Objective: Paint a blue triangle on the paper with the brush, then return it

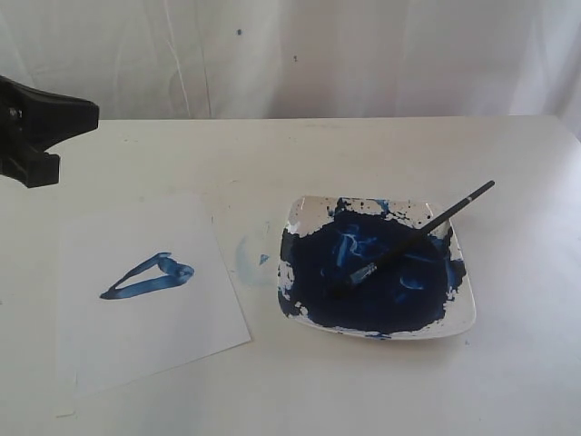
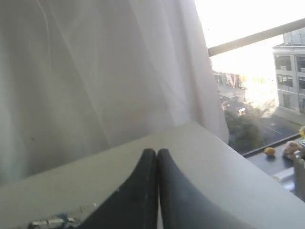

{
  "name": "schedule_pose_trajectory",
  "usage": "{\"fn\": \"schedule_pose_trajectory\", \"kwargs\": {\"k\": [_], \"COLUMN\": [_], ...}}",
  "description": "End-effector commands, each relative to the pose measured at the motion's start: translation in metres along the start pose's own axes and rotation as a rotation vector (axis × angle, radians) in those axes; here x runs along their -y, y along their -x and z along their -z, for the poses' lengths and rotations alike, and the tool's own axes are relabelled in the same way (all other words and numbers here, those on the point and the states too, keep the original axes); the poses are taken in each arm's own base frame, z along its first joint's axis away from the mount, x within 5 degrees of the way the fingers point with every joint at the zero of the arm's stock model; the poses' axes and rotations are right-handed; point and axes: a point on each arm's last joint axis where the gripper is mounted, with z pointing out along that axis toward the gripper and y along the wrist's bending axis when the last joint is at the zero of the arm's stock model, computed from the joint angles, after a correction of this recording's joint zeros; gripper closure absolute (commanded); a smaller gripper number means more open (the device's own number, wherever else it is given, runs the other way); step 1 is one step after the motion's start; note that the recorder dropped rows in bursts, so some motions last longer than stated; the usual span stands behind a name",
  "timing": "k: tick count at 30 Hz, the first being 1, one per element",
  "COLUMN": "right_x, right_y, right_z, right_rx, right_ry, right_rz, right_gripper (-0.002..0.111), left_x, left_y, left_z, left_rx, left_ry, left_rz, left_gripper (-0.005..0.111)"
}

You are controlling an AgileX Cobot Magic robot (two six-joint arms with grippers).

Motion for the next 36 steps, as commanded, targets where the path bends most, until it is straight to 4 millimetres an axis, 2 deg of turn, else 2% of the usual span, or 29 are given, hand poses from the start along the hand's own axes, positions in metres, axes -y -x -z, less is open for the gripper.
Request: {"fn": "schedule_pose_trajectory", "kwargs": {"k": [1, 4, 21, 36], "right_x": [0.005, 0.013, 0.008, 0.008], "right_y": [-0.020, -0.041, -0.040, -0.041], "right_z": [-0.001, 0.004, 0.003, 0.003], "right_rx": [-0.078, -0.326, -0.316, -0.318], "right_ry": [-0.023, -0.073, 0.016, 0.022], "right_rz": [0.120, 0.268, 0.268, 0.267], "right_gripper": [0.108, 0.108, 0.108, 0.108], "left_x": [0.002, 0.002, 0.002, 0.002], "left_y": [0.000, 0.000, 0.000, 0.000], "left_z": [0.000, 0.000, 0.000, 0.000], "left_rx": [0.007, 0.006, 0.006, 0.006], "left_ry": [-0.013, -0.013, -0.013, -0.013], "left_rz": [0.016, 0.014, 0.014, 0.014], "left_gripper": [0.107, 0.107, 0.107, 0.107]}}
